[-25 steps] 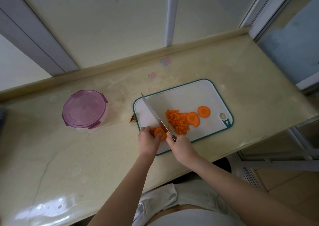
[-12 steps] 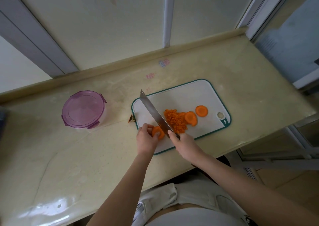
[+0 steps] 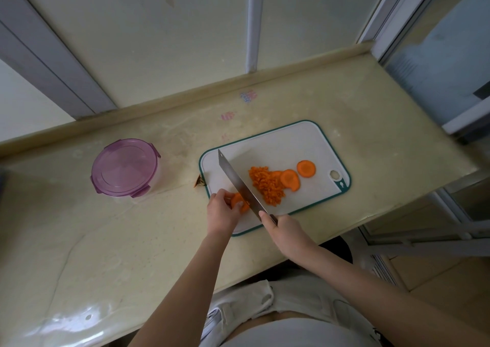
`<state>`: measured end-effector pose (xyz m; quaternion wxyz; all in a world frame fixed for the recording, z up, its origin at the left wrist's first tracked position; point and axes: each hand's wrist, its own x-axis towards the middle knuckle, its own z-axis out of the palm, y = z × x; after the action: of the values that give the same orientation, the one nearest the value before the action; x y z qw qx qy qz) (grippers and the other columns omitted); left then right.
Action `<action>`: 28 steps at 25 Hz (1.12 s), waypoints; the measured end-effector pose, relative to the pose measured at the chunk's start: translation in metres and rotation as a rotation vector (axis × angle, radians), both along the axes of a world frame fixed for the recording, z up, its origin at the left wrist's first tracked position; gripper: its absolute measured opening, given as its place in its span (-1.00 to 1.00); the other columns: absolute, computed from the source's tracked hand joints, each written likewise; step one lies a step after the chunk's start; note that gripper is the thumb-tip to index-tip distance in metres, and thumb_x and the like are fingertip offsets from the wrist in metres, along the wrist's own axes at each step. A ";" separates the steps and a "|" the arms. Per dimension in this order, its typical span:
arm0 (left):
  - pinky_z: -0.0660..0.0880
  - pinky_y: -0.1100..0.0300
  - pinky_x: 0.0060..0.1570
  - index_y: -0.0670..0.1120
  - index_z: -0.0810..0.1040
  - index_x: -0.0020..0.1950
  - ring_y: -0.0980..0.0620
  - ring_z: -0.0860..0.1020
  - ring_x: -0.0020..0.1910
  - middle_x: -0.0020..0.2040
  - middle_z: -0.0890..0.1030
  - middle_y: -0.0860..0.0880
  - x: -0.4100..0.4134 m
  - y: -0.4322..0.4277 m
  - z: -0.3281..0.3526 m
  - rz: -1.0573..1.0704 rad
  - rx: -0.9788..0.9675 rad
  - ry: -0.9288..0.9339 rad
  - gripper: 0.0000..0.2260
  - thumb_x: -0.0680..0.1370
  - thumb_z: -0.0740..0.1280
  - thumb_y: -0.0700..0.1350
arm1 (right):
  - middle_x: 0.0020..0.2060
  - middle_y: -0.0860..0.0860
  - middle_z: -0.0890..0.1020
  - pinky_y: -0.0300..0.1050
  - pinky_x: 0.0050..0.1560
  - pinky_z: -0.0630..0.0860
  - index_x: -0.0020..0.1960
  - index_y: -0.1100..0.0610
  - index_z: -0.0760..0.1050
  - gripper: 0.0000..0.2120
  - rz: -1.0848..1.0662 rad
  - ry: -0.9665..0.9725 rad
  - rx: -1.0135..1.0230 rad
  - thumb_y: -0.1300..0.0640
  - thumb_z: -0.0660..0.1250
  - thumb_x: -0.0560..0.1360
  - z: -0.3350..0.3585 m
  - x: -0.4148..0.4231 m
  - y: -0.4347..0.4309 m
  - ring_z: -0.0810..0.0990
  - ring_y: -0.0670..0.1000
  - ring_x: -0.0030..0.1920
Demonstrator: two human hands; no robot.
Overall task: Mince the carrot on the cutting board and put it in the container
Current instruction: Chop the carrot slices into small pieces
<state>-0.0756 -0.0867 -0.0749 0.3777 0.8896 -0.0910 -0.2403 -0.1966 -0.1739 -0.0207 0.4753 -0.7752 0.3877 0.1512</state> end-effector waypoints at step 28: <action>0.36 0.26 -0.16 -0.13 0.49 0.04 0.03 0.47 -0.10 -0.02 0.54 -0.09 0.005 0.003 0.003 -0.054 0.037 0.018 -0.79 0.47 0.41 -0.12 | -0.51 0.00 0.36 -0.13 -0.37 0.31 -0.39 0.12 0.27 -0.49 -0.022 -0.097 0.032 -0.20 0.06 0.59 -0.006 0.027 -0.014 0.37 -0.01 -0.48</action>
<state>-0.0702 -0.0835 -0.0719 0.3552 0.8915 -0.1072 -0.2601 -0.1691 -0.1875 -0.0267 0.5077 -0.7694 0.3703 0.1144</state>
